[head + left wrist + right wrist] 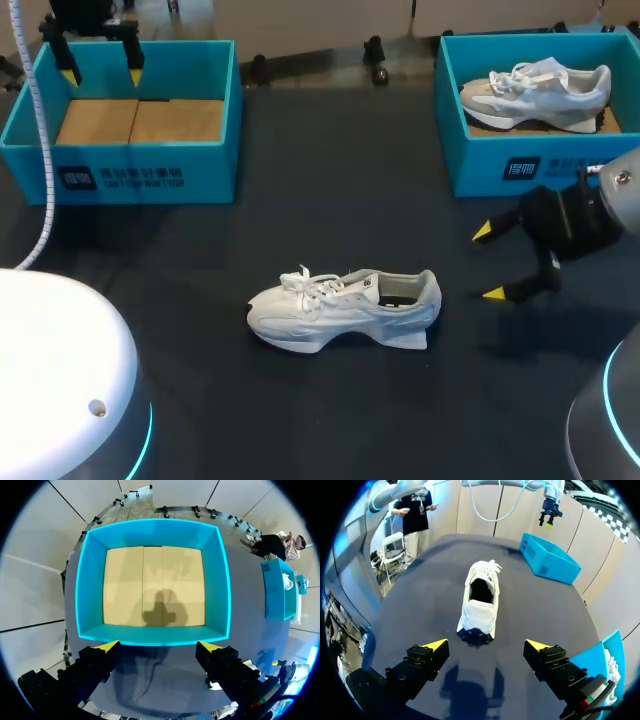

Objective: Take the shoe out of the shoebox, open the shoe tongue, remove and reinsert the insole, then place the shoe into the shoebox

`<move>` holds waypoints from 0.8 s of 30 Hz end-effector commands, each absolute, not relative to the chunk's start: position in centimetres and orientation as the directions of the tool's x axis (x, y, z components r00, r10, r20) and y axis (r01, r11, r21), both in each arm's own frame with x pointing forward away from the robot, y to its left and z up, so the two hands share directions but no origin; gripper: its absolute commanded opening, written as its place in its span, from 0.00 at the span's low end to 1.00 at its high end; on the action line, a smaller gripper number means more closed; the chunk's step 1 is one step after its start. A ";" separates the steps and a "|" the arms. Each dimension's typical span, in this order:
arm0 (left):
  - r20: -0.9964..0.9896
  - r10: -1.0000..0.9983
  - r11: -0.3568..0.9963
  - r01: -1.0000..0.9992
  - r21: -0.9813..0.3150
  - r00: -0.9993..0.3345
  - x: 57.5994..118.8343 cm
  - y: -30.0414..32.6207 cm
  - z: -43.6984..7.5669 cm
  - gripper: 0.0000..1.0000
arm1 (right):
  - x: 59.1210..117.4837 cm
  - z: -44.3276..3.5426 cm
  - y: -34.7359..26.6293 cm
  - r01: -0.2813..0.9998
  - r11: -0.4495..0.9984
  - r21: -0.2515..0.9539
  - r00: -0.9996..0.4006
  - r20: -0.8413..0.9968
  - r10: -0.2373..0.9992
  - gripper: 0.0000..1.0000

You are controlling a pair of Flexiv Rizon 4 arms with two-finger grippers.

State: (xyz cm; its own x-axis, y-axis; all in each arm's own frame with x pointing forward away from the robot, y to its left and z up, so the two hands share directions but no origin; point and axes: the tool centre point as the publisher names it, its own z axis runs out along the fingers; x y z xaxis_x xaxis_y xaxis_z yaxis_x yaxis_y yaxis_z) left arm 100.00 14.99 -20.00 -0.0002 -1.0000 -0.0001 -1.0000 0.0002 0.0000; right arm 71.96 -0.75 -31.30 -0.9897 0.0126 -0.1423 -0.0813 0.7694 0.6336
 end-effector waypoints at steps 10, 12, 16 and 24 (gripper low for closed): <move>0.000 -1.000 0.000 -1.000 0.000 0.000 100.0 15.0 -20.0 1.00 | 73.2 -34.2 0.6 -0.020 0.756 0.654 -0.996 -0.080 0.042 1.00; 0.000 -1.000 0.000 -1.000 0.000 0.000 100.0 15.0 -20.0 1.00 | 73.4 -34.8 0.8 -0.015 0.751 0.660 -0.997 -0.067 0.038 1.00; 0.000 -1.000 0.000 -1.000 0.000 0.000 100.0 15.0 -20.0 1.00 | 73.6 -35.5 0.9 0.003 0.745 0.667 -0.995 -0.073 0.070 1.00; 0.000 -1.000 0.000 -1.000 0.000 0.000 100.0 15.0 -20.0 1.00 | 73.2 -36.8 2.3 -0.009 0.714 0.700 -0.995 -0.075 0.062 1.00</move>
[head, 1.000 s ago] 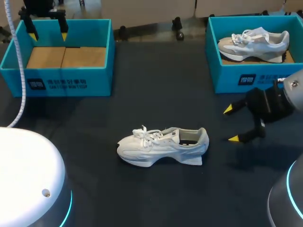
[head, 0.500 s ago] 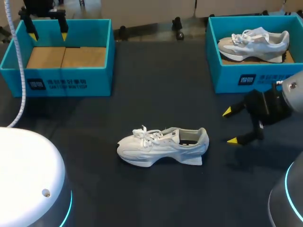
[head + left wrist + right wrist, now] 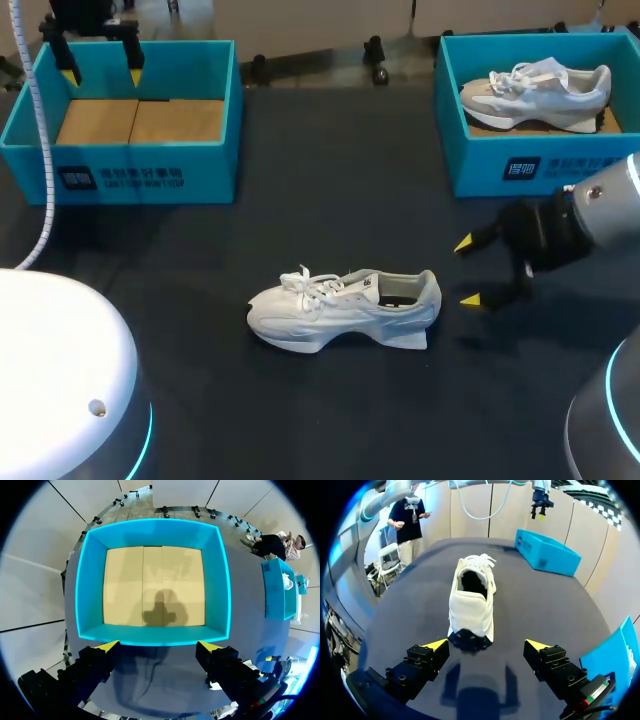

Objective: Take the shoe out of the shoebox, open the shoe tongue, remove and reinsert the insole, then place the shoe into the shoebox

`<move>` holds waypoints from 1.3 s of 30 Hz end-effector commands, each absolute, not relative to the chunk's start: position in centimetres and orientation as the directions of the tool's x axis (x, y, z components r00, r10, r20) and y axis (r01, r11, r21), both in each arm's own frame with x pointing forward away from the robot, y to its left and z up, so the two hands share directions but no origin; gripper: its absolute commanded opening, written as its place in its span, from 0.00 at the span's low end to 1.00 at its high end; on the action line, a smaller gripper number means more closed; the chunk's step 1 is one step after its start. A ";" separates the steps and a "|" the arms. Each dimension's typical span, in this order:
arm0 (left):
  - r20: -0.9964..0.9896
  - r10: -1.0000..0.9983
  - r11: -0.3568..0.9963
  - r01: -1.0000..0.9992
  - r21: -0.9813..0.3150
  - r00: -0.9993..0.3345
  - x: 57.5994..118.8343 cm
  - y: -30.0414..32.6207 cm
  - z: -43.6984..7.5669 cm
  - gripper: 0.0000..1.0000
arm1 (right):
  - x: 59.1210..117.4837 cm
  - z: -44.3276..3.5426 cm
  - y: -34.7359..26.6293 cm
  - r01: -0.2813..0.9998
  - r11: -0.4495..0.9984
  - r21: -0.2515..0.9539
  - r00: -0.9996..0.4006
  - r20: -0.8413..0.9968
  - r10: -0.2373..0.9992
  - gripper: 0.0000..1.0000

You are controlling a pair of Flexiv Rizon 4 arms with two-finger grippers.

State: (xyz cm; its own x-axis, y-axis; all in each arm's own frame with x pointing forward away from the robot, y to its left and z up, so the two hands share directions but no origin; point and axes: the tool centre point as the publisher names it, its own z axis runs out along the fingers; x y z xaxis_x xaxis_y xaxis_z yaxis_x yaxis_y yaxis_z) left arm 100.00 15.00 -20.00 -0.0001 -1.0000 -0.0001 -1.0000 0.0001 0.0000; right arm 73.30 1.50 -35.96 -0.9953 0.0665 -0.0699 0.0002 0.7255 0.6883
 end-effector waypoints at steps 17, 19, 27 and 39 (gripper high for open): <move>0.000 -1.000 0.000 -1.000 0.000 0.000 100.0 15.0 -20.0 1.00 | 70.5 -38.1 5.2 0.069 0.688 0.722 -0.989 -0.042 0.143 1.00; 0.000 -1.000 0.000 -1.000 0.000 0.000 100.0 15.0 -20.0 1.00 | 70.6 -38.3 5.5 0.072 0.685 0.725 -0.988 -0.044 0.150 1.00; 0.000 -1.000 0.000 -1.000 0.000 0.000 100.0 15.0 -20.0 1.00 | 71.2 -38.9 6.1 0.068 0.677 0.733 -0.987 -0.049 0.153 1.00; 0.000 -1.000 0.000 -1.000 0.000 0.000 100.0 15.0 -20.0 1.00 | 70.9 -40.0 7.8 0.103 0.652 0.751 -0.987 -0.002 0.158 1.00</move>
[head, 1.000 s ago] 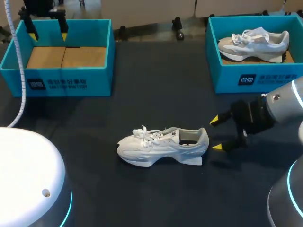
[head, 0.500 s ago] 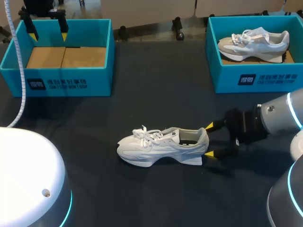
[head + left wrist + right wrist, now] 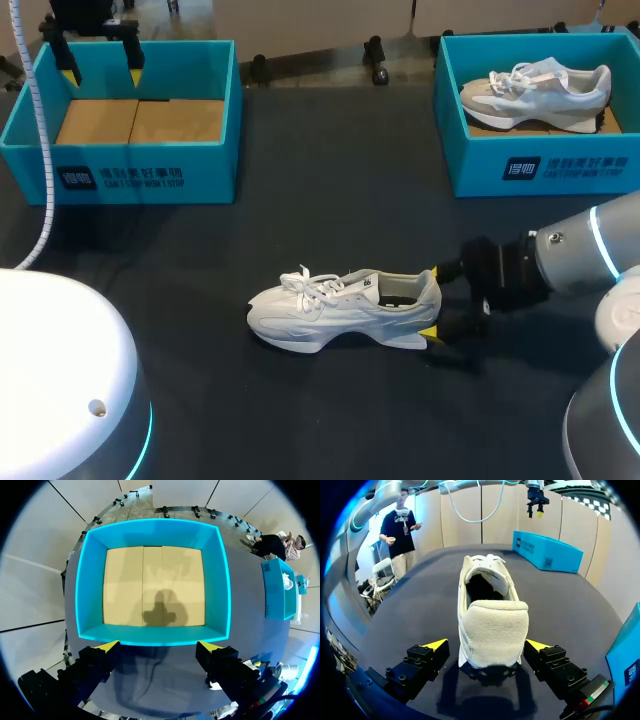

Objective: Take the shoe out of the shoebox, open the shoe tongue, remove and reinsert the insole, then place the shoe into the shoebox

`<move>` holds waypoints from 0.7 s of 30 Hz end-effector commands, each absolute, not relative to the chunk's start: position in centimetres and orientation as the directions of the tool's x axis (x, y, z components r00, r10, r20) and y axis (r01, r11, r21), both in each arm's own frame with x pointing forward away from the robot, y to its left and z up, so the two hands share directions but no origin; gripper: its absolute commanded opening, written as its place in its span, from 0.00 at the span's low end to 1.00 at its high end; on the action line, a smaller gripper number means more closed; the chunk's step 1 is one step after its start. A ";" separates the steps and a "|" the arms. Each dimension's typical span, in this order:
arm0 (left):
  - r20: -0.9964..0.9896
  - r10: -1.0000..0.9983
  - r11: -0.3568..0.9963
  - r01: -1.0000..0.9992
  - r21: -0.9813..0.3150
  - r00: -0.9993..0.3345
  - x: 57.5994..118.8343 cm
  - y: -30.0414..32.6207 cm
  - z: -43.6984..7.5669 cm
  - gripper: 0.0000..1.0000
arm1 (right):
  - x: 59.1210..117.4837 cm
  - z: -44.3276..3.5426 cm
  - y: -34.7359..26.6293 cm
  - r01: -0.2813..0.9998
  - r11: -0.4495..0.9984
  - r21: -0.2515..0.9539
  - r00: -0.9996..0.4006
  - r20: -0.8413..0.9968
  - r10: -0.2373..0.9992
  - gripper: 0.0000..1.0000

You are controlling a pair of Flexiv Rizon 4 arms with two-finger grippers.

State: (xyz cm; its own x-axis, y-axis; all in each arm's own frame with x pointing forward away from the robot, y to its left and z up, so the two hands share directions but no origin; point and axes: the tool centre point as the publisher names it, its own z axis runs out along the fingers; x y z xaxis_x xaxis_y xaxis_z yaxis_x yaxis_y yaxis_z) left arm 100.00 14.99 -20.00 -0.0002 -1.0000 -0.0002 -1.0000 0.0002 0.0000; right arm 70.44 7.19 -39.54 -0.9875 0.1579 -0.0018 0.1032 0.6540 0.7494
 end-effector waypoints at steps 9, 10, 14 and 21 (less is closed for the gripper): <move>0.000 -1.000 0.000 -1.000 0.000 0.000 100.0 15.0 -20.0 1.00 | 71.7 -40.9 8.9 0.110 0.648 0.754 -0.988 0.014 0.152 1.00; 0.000 -1.000 0.000 -1.000 0.000 0.000 100.0 15.0 -20.0 1.00 | 71.8 -40.9 9.0 0.109 0.647 0.755 -0.989 0.014 0.150 1.00; 0.000 -1.000 0.000 -1.000 0.000 0.000 100.0 15.0 -20.0 1.00 | 72.0 -41.2 9.1 0.108 0.644 0.758 -0.989 0.016 0.147 1.00; 0.000 -1.000 0.000 -1.000 0.000 0.000 100.0 15.0 -20.0 1.00 | 71.6 -41.9 9.4 0.109 0.631 0.768 -0.990 0.028 0.138 1.00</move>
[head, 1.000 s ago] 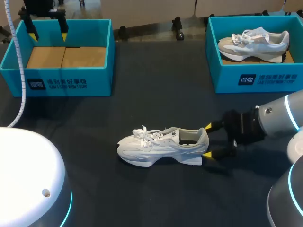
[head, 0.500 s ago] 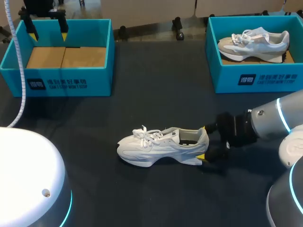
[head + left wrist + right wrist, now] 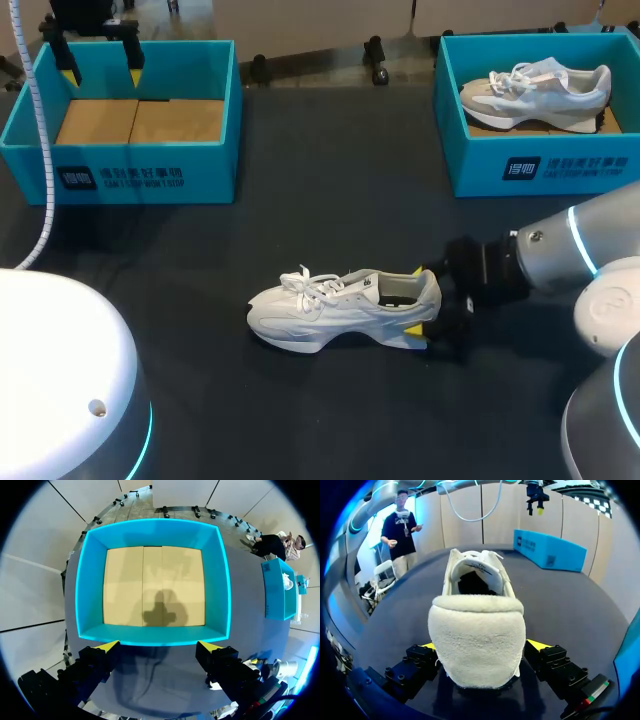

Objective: Take the shoe out of the shoebox, open the shoe tongue, remove and reinsert the insole, then place the shoe into the shoebox

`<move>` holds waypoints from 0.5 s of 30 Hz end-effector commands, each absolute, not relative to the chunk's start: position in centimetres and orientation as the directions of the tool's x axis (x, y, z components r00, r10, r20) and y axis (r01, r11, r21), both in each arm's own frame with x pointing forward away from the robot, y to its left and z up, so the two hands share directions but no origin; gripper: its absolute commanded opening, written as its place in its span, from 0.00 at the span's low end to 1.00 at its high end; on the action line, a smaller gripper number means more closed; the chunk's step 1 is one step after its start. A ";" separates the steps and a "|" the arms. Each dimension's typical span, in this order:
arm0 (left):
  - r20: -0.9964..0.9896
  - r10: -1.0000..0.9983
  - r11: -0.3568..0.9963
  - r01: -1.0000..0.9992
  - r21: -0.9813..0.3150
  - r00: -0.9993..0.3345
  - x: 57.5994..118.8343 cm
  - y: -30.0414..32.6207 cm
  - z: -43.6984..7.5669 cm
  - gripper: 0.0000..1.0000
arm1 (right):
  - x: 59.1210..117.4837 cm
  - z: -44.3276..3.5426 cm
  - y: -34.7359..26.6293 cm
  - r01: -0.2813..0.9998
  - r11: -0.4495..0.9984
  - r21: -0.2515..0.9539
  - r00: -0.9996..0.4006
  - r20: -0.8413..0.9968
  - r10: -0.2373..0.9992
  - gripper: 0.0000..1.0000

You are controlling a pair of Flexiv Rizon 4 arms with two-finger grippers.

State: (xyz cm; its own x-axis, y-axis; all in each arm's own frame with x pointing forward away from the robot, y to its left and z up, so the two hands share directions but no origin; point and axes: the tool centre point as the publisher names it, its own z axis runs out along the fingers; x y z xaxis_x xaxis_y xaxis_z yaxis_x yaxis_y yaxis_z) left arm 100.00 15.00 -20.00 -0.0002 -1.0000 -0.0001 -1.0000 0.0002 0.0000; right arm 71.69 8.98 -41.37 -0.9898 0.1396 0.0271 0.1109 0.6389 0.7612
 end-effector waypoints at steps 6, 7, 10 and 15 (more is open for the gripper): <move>0.000 -1.000 0.000 -1.000 0.000 0.000 100.0 15.0 -20.0 1.00 | 71.3 -42.4 9.7 0.115 0.624 0.773 -0.990 0.036 0.139 1.00; 0.000 -1.000 0.000 -1.000 0.000 0.000 100.0 15.0 -20.0 1.00 | 71.3 -42.4 9.7 0.115 0.624 0.773 -0.990 0.036 0.137 1.00; 0.000 -1.000 0.000 -1.000 0.000 0.000 100.0 15.0 -20.0 1.00 | 71.6 -42.6 9.7 0.113 0.624 0.773 -0.990 0.036 0.134 1.00; 0.000 -1.000 0.000 -1.000 0.000 0.000 100.0 15.0 -20.0 1.00 | 71.8 -42.8 9.6 0.108 0.632 0.767 -0.992 0.039 0.123 0.17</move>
State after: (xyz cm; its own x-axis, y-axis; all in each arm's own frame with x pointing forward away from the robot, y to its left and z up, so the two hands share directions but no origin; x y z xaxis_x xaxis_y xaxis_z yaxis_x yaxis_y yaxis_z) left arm 100.00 14.99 -20.00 -0.0002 -1.0000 -0.0001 -1.0000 0.0002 0.0000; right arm 71.39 9.56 -42.56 -0.9912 0.1271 0.0356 0.1083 0.6292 0.7696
